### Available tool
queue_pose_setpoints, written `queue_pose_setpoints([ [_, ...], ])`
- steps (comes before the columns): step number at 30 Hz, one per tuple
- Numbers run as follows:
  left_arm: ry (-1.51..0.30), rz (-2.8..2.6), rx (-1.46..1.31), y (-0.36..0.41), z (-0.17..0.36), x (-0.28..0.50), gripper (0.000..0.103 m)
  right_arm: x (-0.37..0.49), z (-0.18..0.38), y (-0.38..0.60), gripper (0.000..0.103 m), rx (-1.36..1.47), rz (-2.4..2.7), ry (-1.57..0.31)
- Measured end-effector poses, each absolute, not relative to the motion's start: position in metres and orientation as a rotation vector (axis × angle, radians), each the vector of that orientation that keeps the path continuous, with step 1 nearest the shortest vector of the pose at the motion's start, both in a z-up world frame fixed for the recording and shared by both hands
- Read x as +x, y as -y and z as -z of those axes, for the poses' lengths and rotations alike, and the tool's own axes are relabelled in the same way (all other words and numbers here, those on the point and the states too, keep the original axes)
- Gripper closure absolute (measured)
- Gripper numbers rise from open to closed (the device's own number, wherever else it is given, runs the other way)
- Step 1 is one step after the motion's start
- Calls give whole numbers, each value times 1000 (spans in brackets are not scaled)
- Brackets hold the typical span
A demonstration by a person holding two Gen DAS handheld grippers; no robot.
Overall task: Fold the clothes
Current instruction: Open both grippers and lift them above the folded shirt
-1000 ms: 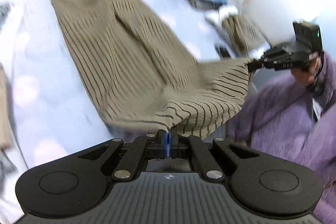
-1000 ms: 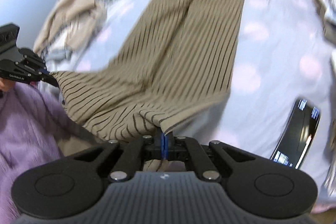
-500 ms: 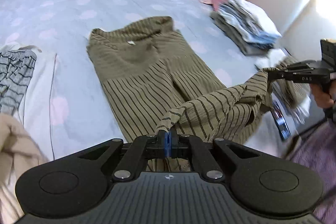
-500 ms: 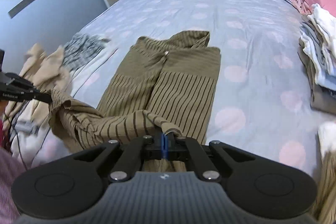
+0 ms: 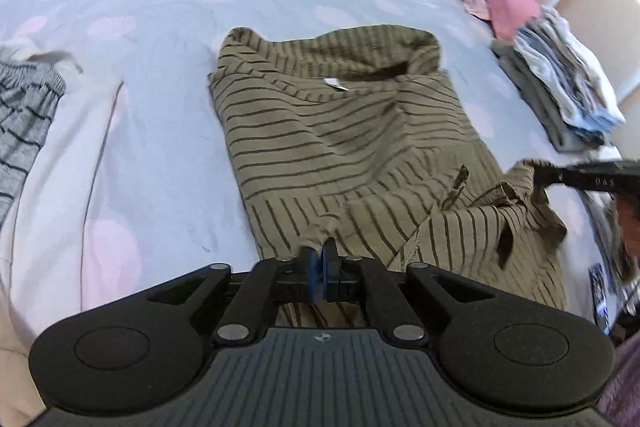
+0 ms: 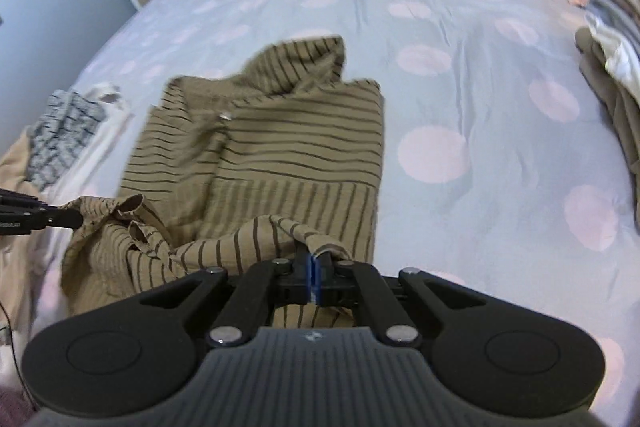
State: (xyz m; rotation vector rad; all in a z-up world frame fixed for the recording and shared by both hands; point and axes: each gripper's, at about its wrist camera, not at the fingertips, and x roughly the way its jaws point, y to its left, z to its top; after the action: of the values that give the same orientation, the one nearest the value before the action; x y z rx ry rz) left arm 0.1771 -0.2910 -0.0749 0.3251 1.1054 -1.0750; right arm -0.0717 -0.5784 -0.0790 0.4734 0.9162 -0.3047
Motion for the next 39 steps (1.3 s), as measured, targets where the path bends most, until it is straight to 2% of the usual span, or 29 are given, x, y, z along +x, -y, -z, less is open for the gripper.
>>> queue_pose_setpoints([
  [2, -1105, 1059, 305, 289, 80, 178, 91, -68, 84, 581, 96, 487, 318, -927],
  [3, -1105, 1058, 294, 288, 81, 178, 84, -67, 86, 582, 89, 492, 324, -933],
  [4, -1105, 1057, 284, 286, 82, 178, 80, -68, 86, 582, 69, 499, 327, -931],
  [5, -1100, 1051, 274, 283, 80, 177, 79, -70, 85, 583, 62, 510, 328, -923],
  [6, -1095, 1045, 264, 281, 79, 177, 78, -73, 83, 583, 59, 519, 330, -915],
  [10, -1069, 1039, 180, 261, 65, 169, 66, -89, 74, 582, 59, 551, 335, -879],
  [18, -1032, 1043, 201, 212, 56, 126, 65, -142, 68, 549, 59, 505, 309, -838],
  [29, -838, 1018, 542, 180, 68, 23, 65, -215, 101, 459, 59, 152, 266, -912],
  [39, -619, 978, 930, 185, 105, -53, 64, -226, 133, 391, 55, -325, 266, -912],
])
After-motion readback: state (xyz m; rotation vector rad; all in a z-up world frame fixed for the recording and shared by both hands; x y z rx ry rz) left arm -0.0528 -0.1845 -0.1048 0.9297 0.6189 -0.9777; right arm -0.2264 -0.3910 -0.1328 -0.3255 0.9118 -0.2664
